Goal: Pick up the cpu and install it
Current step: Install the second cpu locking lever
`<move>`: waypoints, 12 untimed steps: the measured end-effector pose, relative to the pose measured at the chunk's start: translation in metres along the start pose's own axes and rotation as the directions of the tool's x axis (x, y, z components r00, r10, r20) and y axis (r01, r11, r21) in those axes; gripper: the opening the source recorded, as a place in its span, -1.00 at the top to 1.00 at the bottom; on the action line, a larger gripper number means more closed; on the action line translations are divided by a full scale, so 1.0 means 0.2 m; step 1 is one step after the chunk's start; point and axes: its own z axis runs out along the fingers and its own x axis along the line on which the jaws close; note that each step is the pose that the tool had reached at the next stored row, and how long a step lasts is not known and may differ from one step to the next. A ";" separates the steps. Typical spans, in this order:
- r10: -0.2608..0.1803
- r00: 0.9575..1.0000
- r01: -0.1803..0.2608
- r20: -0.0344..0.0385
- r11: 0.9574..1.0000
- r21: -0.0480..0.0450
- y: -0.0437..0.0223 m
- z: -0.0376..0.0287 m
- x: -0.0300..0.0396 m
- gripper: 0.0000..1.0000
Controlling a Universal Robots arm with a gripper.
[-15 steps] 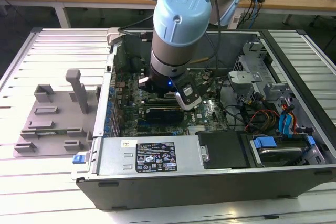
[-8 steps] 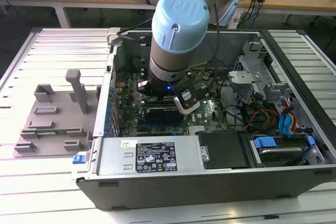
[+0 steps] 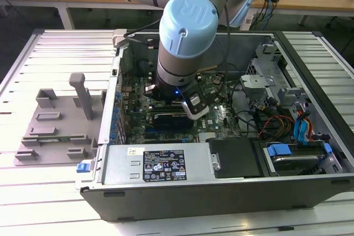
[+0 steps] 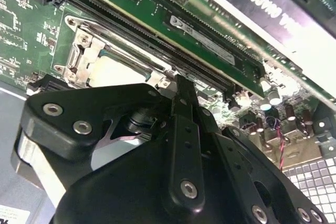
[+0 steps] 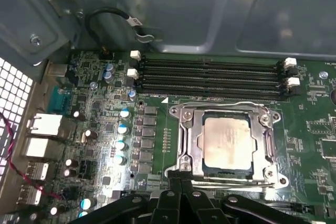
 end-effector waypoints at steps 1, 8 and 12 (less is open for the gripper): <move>0.000 1.000 0.000 0.000 1.000 0.000 0.002 0.004 0.001 0.79; 0.012 1.000 -0.012 0.005 1.000 -0.004 0.008 0.051 0.052 0.79; 0.014 1.000 -0.014 0.005 1.000 0.000 0.043 0.072 0.052 0.79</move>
